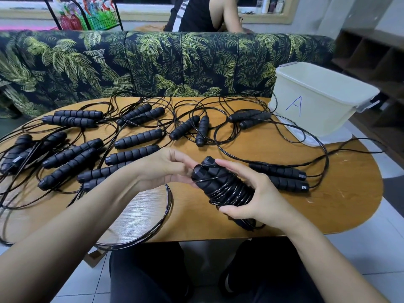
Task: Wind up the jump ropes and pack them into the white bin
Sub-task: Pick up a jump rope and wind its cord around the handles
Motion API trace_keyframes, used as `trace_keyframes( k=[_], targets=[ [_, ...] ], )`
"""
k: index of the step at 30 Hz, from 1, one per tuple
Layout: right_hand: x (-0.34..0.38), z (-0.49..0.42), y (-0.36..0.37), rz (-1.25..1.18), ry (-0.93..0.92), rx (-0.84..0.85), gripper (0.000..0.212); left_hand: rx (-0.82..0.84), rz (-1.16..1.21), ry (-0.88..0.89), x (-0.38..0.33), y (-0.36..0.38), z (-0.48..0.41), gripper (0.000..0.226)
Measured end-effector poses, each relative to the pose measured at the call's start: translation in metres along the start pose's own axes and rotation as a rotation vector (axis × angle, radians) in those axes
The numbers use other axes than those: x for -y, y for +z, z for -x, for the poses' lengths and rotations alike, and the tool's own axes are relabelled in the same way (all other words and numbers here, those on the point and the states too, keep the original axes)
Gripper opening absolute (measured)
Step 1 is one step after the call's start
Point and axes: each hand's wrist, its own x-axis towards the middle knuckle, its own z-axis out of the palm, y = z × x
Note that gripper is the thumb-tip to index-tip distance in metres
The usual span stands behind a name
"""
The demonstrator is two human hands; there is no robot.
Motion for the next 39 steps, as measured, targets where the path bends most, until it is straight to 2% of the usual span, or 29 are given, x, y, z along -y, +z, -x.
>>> trace_keyframes(
  k=[2,5,8,9,11,13,15,17,20,24,26,30,33,37,39],
  targets=[
    [0.002,-0.002,0.000,-0.023,-0.011,0.001,0.086,0.048,0.126,-0.030,0.002,-0.002,0.001,0.020],
    [0.001,-0.005,0.008,-0.018,-0.026,-0.038,0.085,0.052,0.351,-0.115,0.012,0.001,-0.003,0.013],
    [-0.002,-0.006,0.016,0.033,-0.038,-0.135,0.084,0.079,0.549,-0.048,0.025,0.011,-0.009,0.032],
    [-0.003,-0.006,0.018,0.076,-0.032,-0.179,0.084,0.022,0.547,0.010,0.028,0.014,-0.012,0.032],
    [-0.005,-0.007,0.021,0.206,-0.017,-0.253,0.086,-0.266,0.319,0.198,0.030,0.019,-0.017,0.019],
    [-0.006,-0.006,0.023,0.326,-0.009,-0.292,0.087,-0.534,-0.204,0.424,0.025,0.020,-0.014,0.023],
    [-0.007,-0.004,0.024,0.396,0.010,-0.301,0.087,-0.594,-0.658,0.587,0.020,0.025,-0.009,0.025],
    [-0.008,-0.002,0.024,0.439,-0.001,-0.310,0.086,-0.574,-0.805,0.602,0.016,0.032,-0.006,0.019],
    [-0.010,0.000,0.025,0.453,-0.015,-0.317,0.085,-0.571,-0.871,0.606,0.017,0.040,-0.007,0.034],
    [-0.012,0.005,0.026,0.447,-0.008,-0.307,0.086,-0.576,-0.869,0.640,0.023,0.048,-0.008,0.021],
    [-0.013,0.006,0.028,0.453,0.002,-0.320,0.086,-0.572,-0.869,0.633,0.023,0.050,-0.007,0.023],
    [-0.013,0.005,0.035,0.435,0.019,-0.320,0.085,-0.470,-0.922,0.570,0.021,0.044,-0.007,0.031],
    [-0.013,0.005,0.035,0.393,0.034,-0.312,0.086,-0.378,-0.939,0.542,0.021,0.037,-0.007,0.028],
    [-0.015,0.005,0.038,0.342,0.062,-0.311,0.086,-0.340,-0.874,0.489,0.022,0.034,-0.007,0.027],
    [-0.014,0.004,0.041,0.336,0.063,-0.349,0.086,-0.386,-0.800,0.424,0.019,0.038,-0.010,0.022]
  ],
)
